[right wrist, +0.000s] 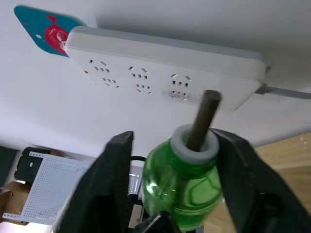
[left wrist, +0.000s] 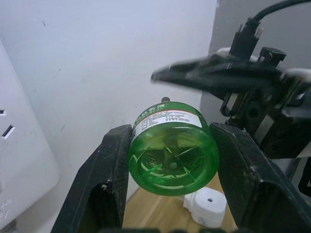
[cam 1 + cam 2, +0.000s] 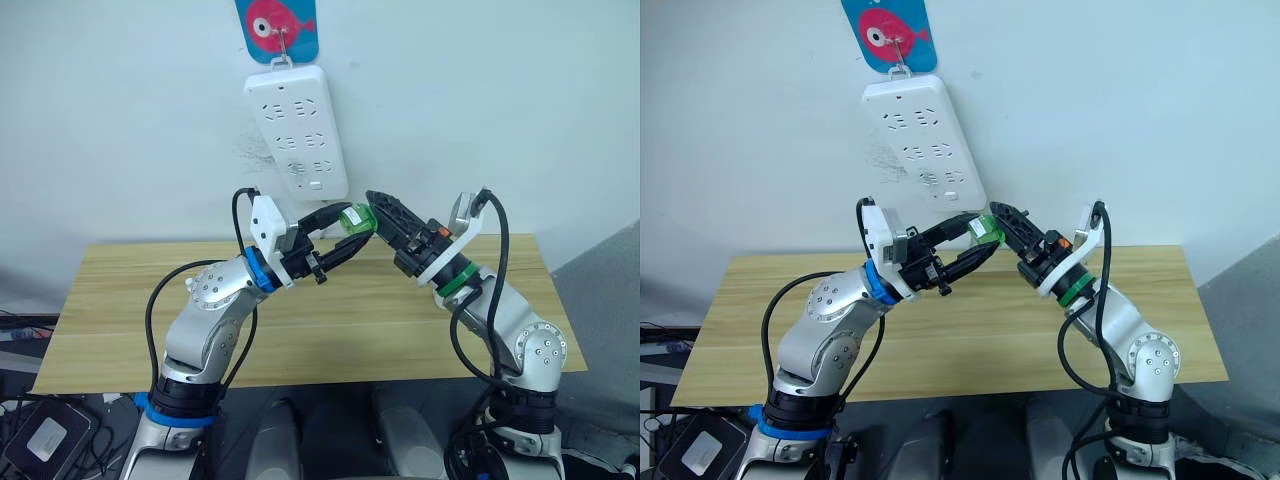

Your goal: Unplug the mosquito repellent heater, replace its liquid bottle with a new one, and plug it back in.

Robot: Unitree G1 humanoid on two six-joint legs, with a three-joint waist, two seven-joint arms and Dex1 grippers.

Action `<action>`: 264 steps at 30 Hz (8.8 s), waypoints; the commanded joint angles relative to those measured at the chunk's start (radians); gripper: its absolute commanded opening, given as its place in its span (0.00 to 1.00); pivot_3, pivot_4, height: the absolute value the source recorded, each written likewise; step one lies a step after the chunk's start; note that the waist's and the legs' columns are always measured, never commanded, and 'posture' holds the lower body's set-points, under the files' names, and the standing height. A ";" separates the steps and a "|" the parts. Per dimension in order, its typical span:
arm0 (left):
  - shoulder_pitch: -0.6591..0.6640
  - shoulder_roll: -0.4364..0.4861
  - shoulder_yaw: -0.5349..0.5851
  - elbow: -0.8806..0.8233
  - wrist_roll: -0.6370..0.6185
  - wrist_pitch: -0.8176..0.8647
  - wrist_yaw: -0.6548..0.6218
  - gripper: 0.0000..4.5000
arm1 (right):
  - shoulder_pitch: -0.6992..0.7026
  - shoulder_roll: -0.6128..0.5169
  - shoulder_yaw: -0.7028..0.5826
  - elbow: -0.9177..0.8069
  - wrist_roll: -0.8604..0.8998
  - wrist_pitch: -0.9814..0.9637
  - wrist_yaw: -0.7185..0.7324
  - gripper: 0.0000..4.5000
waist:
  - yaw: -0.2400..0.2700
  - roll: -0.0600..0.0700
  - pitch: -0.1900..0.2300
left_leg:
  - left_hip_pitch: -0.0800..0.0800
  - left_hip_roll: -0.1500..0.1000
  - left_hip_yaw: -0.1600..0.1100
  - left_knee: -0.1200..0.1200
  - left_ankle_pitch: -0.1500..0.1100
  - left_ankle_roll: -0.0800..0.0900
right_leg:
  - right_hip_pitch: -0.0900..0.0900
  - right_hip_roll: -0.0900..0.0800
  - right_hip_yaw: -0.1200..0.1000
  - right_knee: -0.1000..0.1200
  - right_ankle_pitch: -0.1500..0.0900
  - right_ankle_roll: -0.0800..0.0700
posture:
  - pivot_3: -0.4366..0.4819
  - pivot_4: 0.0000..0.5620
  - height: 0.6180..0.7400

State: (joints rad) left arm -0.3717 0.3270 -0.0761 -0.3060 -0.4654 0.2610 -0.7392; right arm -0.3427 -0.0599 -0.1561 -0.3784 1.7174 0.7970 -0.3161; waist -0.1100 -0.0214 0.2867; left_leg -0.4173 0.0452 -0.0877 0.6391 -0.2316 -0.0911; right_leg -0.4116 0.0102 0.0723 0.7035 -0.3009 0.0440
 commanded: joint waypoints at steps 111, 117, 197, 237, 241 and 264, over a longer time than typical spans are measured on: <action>0.114 0.184 0.301 0.990 0.298 -0.467 0.156 1.00 | -0.130 -0.276 0.446 -0.393 -1.218 0.427 0.805 0.99 | 0.045 0.001 0.114 | 0.000 0.001 0.002 -0.002 0.000 -0.001 | -0.004 -0.001 0.002 -0.001 -0.003 0.004 | 0.34 0.85 1.00; 0.101 0.178 0.291 1.033 0.301 -0.507 0.153 0.73 | -0.130 -0.299 0.429 -0.402 -1.191 0.441 0.798 1.00 | 0.043 0.001 0.114 | 0.001 0.002 0.003 -0.007 0.001 -0.003 | -0.004 -0.001 0.002 -0.005 -0.003 0.004 | 0.34 0.84 1.00; -0.204 0.349 0.071 0.122 -0.177 0.391 -0.414 1.00 | -0.350 -0.258 0.354 -0.054 -1.173 -0.080 1.051 0.24 | 0.023 -0.011 -0.011 | -0.014 -0.002 -0.012 0.006 0.008 -0.012 | -0.013 -0.003 -0.012 0.012 0.001 -0.001 | 0.39 0.29 1.00; -0.191 0.318 0.011 0.128 -0.078 0.256 -0.397 0.52 | -0.257 -0.353 0.227 -0.183 -1.146 -0.024 1.036 0.70 | 0.026 -0.011 -0.011 | -0.011 -0.001 -0.013 0.007 0.007 -0.008 | -0.009 -0.002 -0.012 0.014 0.001 -0.002 | 0.37 0.39 1.00; -0.196 0.302 0.007 0.142 -0.061 0.235 -0.393 0.52 | -0.213 -0.252 0.280 -0.279 -1.202 0.015 0.837 0.70 | 0.019 -0.011 -0.011 | -0.009 -0.001 -0.011 0.007 0.007 -0.008 | -0.010 -0.001 -0.010 0.015 0.001 -0.002 | 0.36 0.39 1.00; -0.163 0.368 -0.044 0.096 -0.053 0.215 -0.548 0.52 | -0.390 -0.435 0.427 0.074 -1.185 -0.246 1.450 0.23 | 0.023 -0.010 -0.011 | -0.007 -0.002 -0.010 0.007 0.007 -0.007 | -0.008 -0.001 -0.009 0.013 0.002 -0.002 | 0.38 0.39 1.00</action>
State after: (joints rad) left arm -0.5338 0.6792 -0.1279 -0.1797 -0.5061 0.4846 -1.2621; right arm -0.6869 -0.4792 0.2457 -0.3633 0.5308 0.6468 0.9628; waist -0.0874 -0.0319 0.2756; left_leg -0.4240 0.0432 -0.0976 0.6459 -0.2248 -0.0981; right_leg -0.4188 0.0094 0.0630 0.7169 -0.2992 0.0418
